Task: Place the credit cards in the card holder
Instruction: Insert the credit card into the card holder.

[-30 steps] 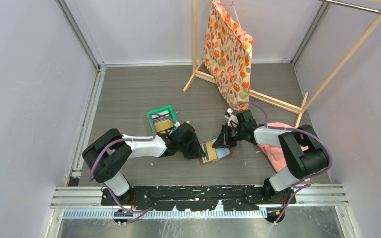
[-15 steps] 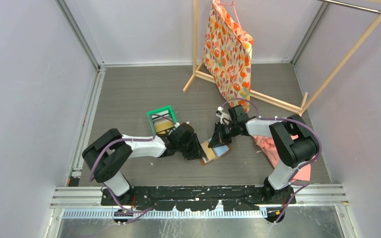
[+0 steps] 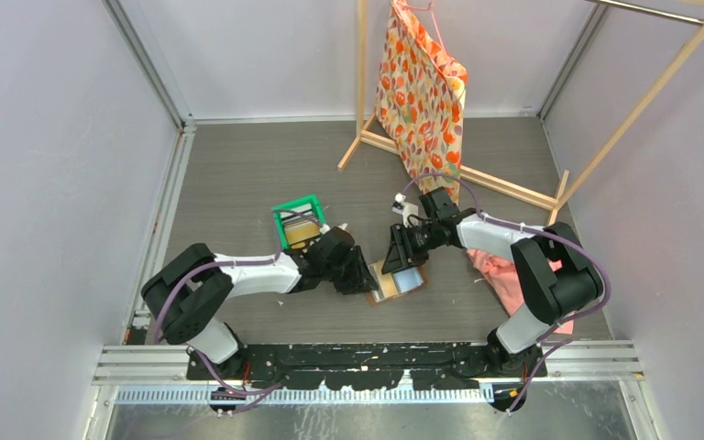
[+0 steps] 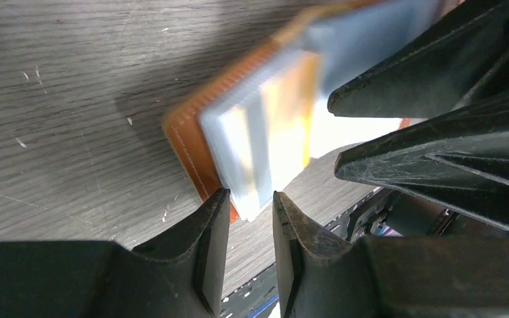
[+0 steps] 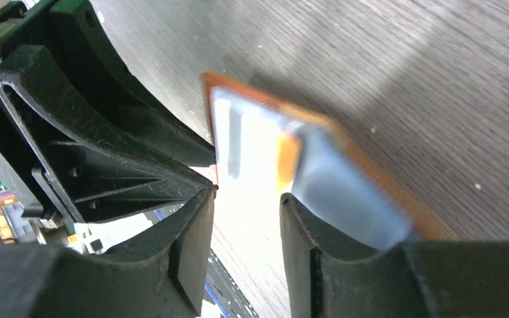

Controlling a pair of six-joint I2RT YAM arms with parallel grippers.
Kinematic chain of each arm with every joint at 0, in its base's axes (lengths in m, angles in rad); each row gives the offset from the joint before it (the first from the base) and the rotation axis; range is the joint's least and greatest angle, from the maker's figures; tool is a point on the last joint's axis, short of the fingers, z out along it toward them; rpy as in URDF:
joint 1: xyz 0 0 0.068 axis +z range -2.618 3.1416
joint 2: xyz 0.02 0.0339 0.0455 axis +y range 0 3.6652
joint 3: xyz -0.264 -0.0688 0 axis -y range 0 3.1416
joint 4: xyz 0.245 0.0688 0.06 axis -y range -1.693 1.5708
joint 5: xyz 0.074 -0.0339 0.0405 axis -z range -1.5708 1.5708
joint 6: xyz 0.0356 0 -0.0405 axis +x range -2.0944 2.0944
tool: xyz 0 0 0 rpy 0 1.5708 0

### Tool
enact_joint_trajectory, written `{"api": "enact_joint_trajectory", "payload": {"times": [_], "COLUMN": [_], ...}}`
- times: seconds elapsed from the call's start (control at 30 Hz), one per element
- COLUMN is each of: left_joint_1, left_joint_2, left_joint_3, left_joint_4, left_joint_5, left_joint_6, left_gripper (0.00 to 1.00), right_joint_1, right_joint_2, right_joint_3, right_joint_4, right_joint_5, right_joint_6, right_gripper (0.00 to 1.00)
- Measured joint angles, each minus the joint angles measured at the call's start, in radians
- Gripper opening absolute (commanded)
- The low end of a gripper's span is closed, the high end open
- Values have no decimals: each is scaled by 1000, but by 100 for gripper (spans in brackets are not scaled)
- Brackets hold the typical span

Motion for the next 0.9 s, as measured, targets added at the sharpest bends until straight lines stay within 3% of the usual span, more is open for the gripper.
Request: {"api": "enact_joint_trajectory", "payload": {"times": [0.2,0.37,0.5,0.7,0.9], "left_joint_1": [0,0,0,1,31], "left_joint_2": [-73,-144,-243,-485,-631], "left_joint_3": [-7,-16,-23,9,122], "left_joint_4": [-13,-21,-49,-195,-369], "left_joint_5": [-9,-10,-13,-119,-250], "left_joint_6": [54,112,208,503,923], "left_gripper": [32,32,33,83,89], "right_joint_1": [-3,-14,-15,-19,-19], "right_joint_2": [-30,-29,-13,-75,-202], "right_joint_3": [26,50,167,291,333], "right_joint_4": [-57,-129,-289,-482,-628], "right_joint_5": [-41,-88,-117,-122,-90], "right_joint_6": [-69,-137,-288,-538,-676], "right_gripper": [61,62,61,61,62]}}
